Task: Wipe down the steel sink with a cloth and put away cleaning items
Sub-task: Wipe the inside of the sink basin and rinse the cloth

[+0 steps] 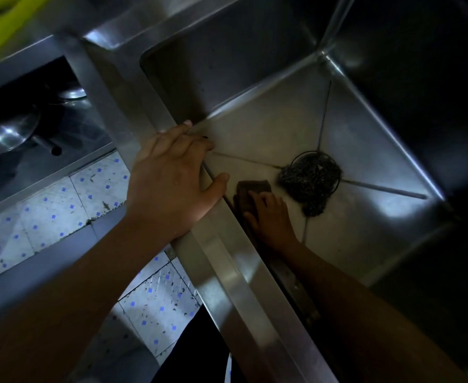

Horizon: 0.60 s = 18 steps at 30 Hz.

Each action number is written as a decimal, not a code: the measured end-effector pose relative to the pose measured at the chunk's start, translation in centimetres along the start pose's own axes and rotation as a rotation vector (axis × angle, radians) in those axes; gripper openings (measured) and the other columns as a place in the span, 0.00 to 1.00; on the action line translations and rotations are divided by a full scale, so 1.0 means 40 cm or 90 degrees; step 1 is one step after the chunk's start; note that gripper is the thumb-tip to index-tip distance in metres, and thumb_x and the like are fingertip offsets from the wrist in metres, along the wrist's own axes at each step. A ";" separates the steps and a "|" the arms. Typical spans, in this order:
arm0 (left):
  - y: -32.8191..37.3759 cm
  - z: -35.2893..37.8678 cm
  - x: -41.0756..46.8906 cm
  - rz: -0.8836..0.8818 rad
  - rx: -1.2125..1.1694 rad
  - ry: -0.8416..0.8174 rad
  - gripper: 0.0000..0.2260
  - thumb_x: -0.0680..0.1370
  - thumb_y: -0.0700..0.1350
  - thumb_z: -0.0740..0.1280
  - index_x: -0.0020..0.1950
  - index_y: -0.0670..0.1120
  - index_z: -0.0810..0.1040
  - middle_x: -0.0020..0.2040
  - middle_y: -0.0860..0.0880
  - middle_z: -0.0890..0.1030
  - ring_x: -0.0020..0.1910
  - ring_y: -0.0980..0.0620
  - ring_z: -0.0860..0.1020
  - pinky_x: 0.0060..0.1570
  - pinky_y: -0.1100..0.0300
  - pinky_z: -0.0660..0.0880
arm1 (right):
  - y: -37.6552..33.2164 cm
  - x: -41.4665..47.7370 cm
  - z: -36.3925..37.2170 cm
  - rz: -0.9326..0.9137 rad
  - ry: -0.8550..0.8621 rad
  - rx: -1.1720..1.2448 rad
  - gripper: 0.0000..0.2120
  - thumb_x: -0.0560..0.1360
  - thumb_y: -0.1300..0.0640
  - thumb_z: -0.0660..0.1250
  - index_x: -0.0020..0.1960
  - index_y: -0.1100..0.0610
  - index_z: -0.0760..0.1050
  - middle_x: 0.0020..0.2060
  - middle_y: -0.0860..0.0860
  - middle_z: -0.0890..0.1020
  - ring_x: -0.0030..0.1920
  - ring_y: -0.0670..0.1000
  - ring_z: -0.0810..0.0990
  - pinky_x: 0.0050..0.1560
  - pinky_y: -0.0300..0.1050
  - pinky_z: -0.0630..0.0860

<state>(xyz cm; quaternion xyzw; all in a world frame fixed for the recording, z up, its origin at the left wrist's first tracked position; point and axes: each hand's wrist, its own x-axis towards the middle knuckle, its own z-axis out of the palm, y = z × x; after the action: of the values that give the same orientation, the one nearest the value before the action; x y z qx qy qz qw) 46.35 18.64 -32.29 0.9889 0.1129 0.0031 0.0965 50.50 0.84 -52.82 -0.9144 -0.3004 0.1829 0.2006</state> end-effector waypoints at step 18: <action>0.000 0.004 0.000 0.000 -0.002 0.009 0.25 0.71 0.58 0.57 0.58 0.43 0.77 0.59 0.44 0.79 0.68 0.47 0.69 0.67 0.52 0.60 | -0.015 0.055 -0.005 -0.006 0.042 -0.054 0.24 0.71 0.53 0.69 0.64 0.63 0.72 0.53 0.63 0.77 0.49 0.64 0.76 0.49 0.54 0.70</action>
<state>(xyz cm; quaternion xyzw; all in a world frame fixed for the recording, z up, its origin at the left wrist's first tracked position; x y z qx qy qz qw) 46.33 18.61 -32.45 0.9887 0.1136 0.0102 0.0973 51.95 2.59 -52.81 -0.9261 -0.3054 0.1385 0.1727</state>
